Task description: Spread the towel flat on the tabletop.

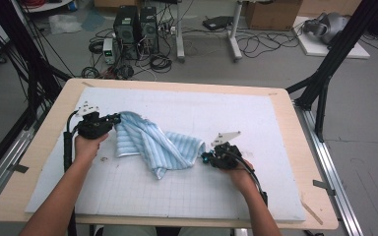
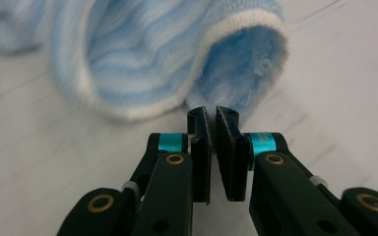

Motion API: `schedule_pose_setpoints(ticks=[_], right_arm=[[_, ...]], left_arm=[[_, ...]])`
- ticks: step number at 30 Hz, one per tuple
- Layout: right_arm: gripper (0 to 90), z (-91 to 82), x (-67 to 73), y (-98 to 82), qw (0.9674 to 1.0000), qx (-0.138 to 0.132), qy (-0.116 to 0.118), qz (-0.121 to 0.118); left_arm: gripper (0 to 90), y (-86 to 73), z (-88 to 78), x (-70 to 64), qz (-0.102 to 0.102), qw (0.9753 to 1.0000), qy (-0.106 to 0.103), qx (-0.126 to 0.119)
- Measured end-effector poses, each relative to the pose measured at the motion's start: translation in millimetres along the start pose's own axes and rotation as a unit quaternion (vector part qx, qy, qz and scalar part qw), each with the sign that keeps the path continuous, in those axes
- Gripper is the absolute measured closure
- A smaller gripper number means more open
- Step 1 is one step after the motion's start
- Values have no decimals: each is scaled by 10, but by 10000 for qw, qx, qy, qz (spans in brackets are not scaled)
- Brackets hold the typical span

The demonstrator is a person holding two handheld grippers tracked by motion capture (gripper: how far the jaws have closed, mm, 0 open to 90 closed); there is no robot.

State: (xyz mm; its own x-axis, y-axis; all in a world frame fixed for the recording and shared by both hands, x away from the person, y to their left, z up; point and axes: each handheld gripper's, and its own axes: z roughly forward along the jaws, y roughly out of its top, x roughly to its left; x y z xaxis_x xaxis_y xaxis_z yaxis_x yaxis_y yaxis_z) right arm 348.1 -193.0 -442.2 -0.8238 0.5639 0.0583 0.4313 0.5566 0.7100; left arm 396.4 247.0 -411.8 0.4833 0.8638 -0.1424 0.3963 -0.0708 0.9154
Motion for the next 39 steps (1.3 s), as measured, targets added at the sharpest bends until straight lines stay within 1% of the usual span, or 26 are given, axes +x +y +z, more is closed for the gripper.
schedule_pose_setpoints(ticks=[2, 3, 4, 7, 11, 14, 16, 17, 18, 19, 20, 21, 22, 24, 25, 26, 27, 29, 30, 31, 32, 34, 35, 36, 37, 39], right_arm=[[847, -128, 54, -98, 9998, 81, 130, -120], [847, -128, 54, -98, 9998, 81, 130, -120], [847, -272, 87, -212, 9996, 46, 227, -162], [847, -402, 106, -342, 9994, 123, 221, -226], [847, -519, 96, -495, 9994, 99, 308, -148], [836, -603, 84, -575, 9996, 60, 270, -75], [669, -661, 75, -561, 9990, -271, 332, 91], [641, -671, 74, -525, 9983, -443, 334, 149], [641, -671, 74, -525, 9983, -443, 334, 149], [612, -679, 87, -476, 9975, -601, 339, 144], [542, -667, 125, -344, 9958, -860, 301, 127], [532, -639, 148, -268, 9946, -965, 359, 101], [532, -639, 148, -268, 9946, -965, 359, 101], [490, -513, 236, -82, 9929, -1081, 495, 23], [476, -431, 275, 5, 9932, -1045, 509, -25], [465, -277, 345, 144, 9946, -907, 486, -118], [462, -184, 369, 209, 9948, -855, 533, -152], [468, -16, 398, 300, 9957, -726, 523, -229], [468, -16, 398, 300, 9957, -726, 523, -229], [480, 54, 402, 325, 9965, -617, 521, -219], [593, 147, 408, 345, 9967, -497, 623, -155], [784, 195, 432, 348, 9973, -308, 615, -270], [784, 195, 432, 348, 9973, -308, 615, -270], [833, 205, 451, 344, 9966, -294, 686, -349], [844, 206, 471, 342, 9952, -311, 821, -423], [847, 188, 536, 339, 9929, -439, 937, -582]], left_arm=[[838, 5, 9, 14, -12, 10000, 44, 7], [838, 6, 15, 19, -19, 10000, 61, 8], [838, 6, 24, 22, -11, 10000, 86, 27], [838, 0, 49, 24, -16, 9999, 144, 34], [838, 4, 75, 40, -7, 9997, 245, 46], [838, 16, 83, 64, -50, 9995, 297, 30], [832, 27, 91, 65, -42, 9995, 297, 19], [825, 30, 94, 59, -20, 9996, 281, 8], [825, 30, 100, 51, 3, 9996, 274, 2], [817, 29, 105, 42, 21, 9996, 276, -1], [816, 29, 108, 40, 37, 9996, 268, 12], [818, 26, 113, 36, 32, 9997, 254, 8], [818, 24, 119, 33, 43, 9997, 255, 17], [829, 21, 126, 28, 59, 9997, 237, 30], [830, 20, 128, 26, 55, 9997, 231, 24], [832, 21, 130, 24, 62, 9997, 222, 21], [833, 21, 130, 24, 57, 9997, 217, 22], [832, 27, 114, 24, 59, 9998, 201, 8], [832, 27, 114, 24, 59, 9998, 201, 8], [832, 29, 108, 27, 58, 9998, 189, 3], [832, 29, 104, 31, 52, 9998, 184, -6], [830, 25, 104, 39, 39, 9998, 173, -4], [830, 24, 106, 42, 28, 9999, 169, 7], [823, 22, 108, 42, 10, 9998, 179, 14], [808, 21, 110, 43, 2, 9998, 209, 4], [763, 21, 108, 49, -31, 9997, 251, 0]])
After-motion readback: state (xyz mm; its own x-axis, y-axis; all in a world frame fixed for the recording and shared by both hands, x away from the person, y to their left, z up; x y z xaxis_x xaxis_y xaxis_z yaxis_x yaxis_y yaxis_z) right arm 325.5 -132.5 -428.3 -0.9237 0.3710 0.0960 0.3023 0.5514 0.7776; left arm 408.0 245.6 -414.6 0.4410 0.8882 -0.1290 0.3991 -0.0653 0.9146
